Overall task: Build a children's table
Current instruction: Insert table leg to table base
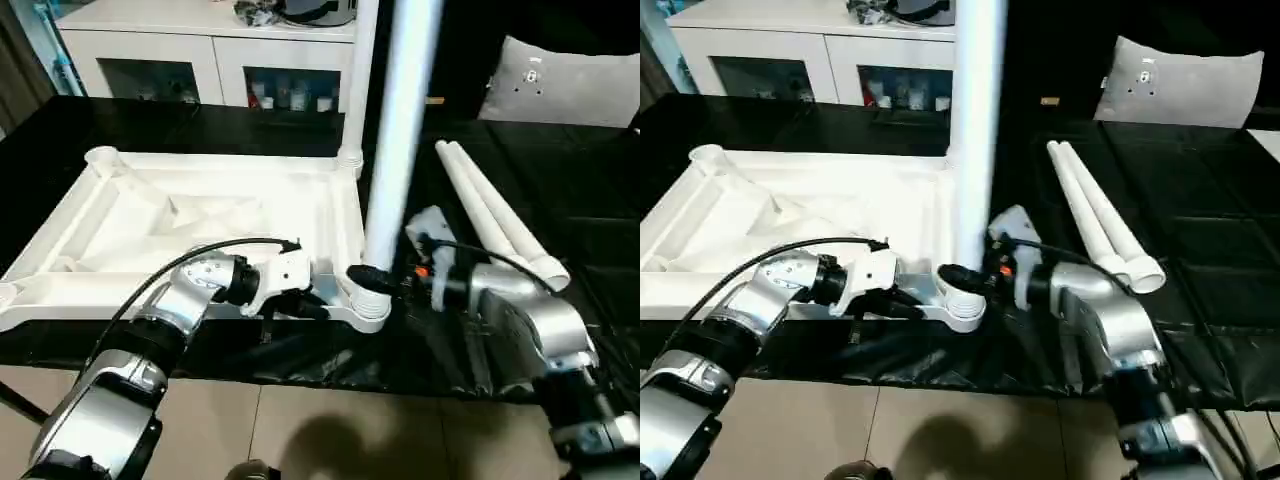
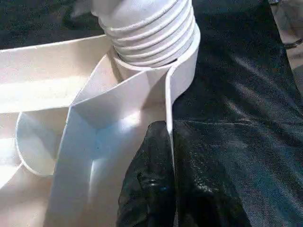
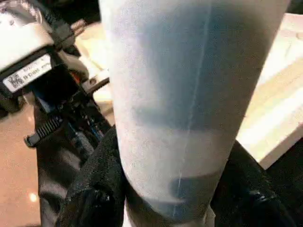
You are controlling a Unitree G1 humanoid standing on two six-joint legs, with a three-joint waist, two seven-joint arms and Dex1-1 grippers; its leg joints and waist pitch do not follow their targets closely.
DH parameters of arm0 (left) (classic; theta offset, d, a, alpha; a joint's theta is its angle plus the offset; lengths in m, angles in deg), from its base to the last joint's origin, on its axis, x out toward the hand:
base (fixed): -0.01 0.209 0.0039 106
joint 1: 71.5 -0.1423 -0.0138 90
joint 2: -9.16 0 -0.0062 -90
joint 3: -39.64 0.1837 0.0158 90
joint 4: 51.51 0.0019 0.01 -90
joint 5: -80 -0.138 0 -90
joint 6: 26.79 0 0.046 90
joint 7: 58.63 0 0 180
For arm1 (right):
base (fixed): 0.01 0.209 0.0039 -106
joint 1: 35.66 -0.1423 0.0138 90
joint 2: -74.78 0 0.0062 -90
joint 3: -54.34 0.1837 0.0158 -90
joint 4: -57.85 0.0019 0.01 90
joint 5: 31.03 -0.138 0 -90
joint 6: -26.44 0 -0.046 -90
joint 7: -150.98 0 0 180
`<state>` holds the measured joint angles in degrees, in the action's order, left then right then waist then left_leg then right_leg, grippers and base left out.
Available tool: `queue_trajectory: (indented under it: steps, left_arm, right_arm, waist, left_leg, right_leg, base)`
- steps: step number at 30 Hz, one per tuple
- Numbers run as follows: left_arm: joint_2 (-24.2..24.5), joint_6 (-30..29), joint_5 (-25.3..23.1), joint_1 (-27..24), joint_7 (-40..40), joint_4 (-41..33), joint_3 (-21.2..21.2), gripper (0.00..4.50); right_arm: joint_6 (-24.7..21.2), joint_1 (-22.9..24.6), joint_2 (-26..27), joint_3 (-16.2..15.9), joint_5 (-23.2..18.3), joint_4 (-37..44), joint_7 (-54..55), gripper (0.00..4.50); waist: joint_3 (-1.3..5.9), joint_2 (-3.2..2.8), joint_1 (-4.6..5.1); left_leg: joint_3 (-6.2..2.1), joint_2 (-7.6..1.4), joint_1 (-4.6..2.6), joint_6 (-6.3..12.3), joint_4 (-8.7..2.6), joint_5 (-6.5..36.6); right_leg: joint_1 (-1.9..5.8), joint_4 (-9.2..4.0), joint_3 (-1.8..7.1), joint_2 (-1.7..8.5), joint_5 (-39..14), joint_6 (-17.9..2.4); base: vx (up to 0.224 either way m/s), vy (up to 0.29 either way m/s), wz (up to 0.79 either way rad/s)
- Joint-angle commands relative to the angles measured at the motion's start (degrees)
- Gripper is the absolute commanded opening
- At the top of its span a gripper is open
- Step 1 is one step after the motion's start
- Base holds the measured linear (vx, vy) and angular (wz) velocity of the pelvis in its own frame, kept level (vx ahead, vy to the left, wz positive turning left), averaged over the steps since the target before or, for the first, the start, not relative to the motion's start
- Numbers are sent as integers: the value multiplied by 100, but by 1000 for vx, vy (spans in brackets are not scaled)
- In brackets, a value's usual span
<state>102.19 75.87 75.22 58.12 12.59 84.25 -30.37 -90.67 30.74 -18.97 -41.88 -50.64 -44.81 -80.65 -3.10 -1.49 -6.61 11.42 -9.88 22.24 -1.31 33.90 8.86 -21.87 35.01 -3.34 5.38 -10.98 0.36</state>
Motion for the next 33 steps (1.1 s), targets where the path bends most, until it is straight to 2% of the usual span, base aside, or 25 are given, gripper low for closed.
queue_trajectory:
  steps: [1,2,3,4,6,7,8,9,10,13,16,17,18,21,23,27,30,31,33]
  left_arm:
    - [-62,-10,53,16,-64,-117,-51,0]
    - [-55,-29,53,13,-67,-114,-56,0]
    - [-50,-43,53,11,-69,-111,-60,0]
    - [-50,-59,60,14,-81,-88,-76,0]
    - [-52,-66,66,20,-95,-61,-92,0]
    - [-57,-80,78,27,-105,-24,-112,0]
    - [-59,-78,78,32,-108,-7,-115,0]
    - [-58,-76,77,34,-109,4,-117,0]
    - [-59,-78,78,36,-110,11,-120,0]
    - [-59,-82,78,38,-109,21,-120,0]
    - [-57,-87,61,36,-99,21,-103,0]
    - [-41,-70,19,29,-92,10,-74,0]
    - [-38,-67,14,24,-93,4,-71,0]
    - [-16,-76,13,-11,-82,-67,-70,0]
    - [-3,-72,7,-29,-70,-111,-61,0]
    - [40,-11,-46,-55,3,-254,11,0]
    - [18,-22,-22,-10,30,-285,5,0]
    - [-3,7,-11,69,33,-218,-14,0]
    - [-20,29,-4,126,31,-175,-26,0]
  right_arm:
    - [-79,285,-8,-18,140,-281,129,189]
    - [-9,367,15,12,136,-265,141,189]
    - [42,423,31,32,133,-253,147,189]
    - [140,556,80,104,98,-210,212,189]
    - [223,654,114,156,65,-176,269,189]
    - [326,771,147,208,56,-130,355,189]
    - [412,840,135,179,113,-80,368,189]
    - [471,885,125,153,157,-44,375,189]
    - [523,930,104,98,211,-1,368,189]
    - [615,1016,47,-32,341,80,363,189]
    - [786,1055,-83,-320,677,78,360,189]
    - [826,1009,-181,-520,873,32,314,189]
    - [837,995,-216,-586,924,22,278,189]
    - [826,903,-347,-864,1082,-75,56,189]
    - [834,860,-372,-929,1128,-141,16,189]
    - [910,678,-465,-1262,1392,-477,-206,189]
    - [930,684,-480,-1348,1392,-536,-273,189]
    - [923,700,-476,-1370,1376,-533,-286,189]
    - [925,726,-476,-1381,1374,-518,-301,189]
  waist:
    - [343,-98,32]
    - [341,-112,32]
    - [343,-84,34]
    - [336,-123,36]
    - [338,-131,32]
    - [338,-193,31]
    - [326,-169,45]
    - [329,-170,43]
    - [328,-203,40]
    - [317,-211,63]
    - [302,-219,79]
    - [300,-183,85]
    - [297,-195,86]
    - [272,-150,107]
    - [276,-134,119]
    - [293,-131,176]
    - [297,-149,180]
    - [309,-138,183]
    - [313,-164,184]
  left_leg:
    - [-231,-382,-245,-496,-532,2813]
    - [-234,-382,-252,-502,-528,2845]
    - [-236,-381,-247,-491,-532,2858]
    - [-238,-383,-247,-491,-539,2896]
    - [-247,-378,-243,-471,-538,2915]
    - [-257,-372,-232,-460,-537,2895]
    - [-244,-375,-238,-452,-541,2924]
    - [-253,-371,-244,-447,-536,2955]
    - [-257,-368,-239,-444,-536,2948]
    - [-266,-365,-234,-415,-546,2994]
    - [-273,-363,-248,-430,-545,3116]
    - [-280,-364,-255,-429,-546,3144]
    - [-285,-365,-252,-429,-545,3139]
    - [-279,-364,-268,-405,-555,3226]
    - [-290,-365,-280,-415,-556,3293]
    - [-298,-377,-273,-443,-588,3363]
    - [-296,-381,-275,-465,-605,3418]
    - [-288,-381,-278,-467,-610,3409]
    - [-285,-379,-280,-476,-615,3421]
  right_leg:
    - [40,-520,264,419,-1924,-1154]
    - [34,-520,263,422,-1944,-1159]
    - [43,-524,264,424,-1983,-1144]
    - [37,-536,265,423,-2029,-1127]
    - [44,-542,264,429,-2093,-1106]
    - [50,-533,261,433,-2138,-1100]
    - [33,-564,265,425,-2202,-1084]
    - [38,-570,266,431,-2306,-1051]
    - [40,-566,266,432,-2332,-1039]
    - [34,-593,264,424,-2526,-961]
    - [10,-620,263,429,-2760,-908]
    - [5,-635,263,433,-2878,-863]
    - [7,-629,263,434,-2882,-858]
    - [-23,-661,270,429,-3109,-774]
    - [-25,-671,267,433,-3198,-749]
    - [-25,-649,264,414,-2940,-801]
    - [-19,-637,267,408,-2730,-863]
    - [-10,-638,267,404,-2617,-892]
    - [-7,-635,271,402,-2487,-935]
  base:
    - [0,0,0]
    - [0,0,0]
    - [0,0,0]
    - [0,0,0]
    - [0,0,0]
    - [0,0,0]
    - [0,0,0]
    - [0,0,0]
    - [0,0,0]
    - [0,0,0]
    - [0,0,0]
    - [0,0,0]
    - [0,0,0]
    - [0,0,0]
    - [0,0,0]
    - [0,0,0]
    - [0,0,0]
    - [0,0,0]
    - [0,0,0]
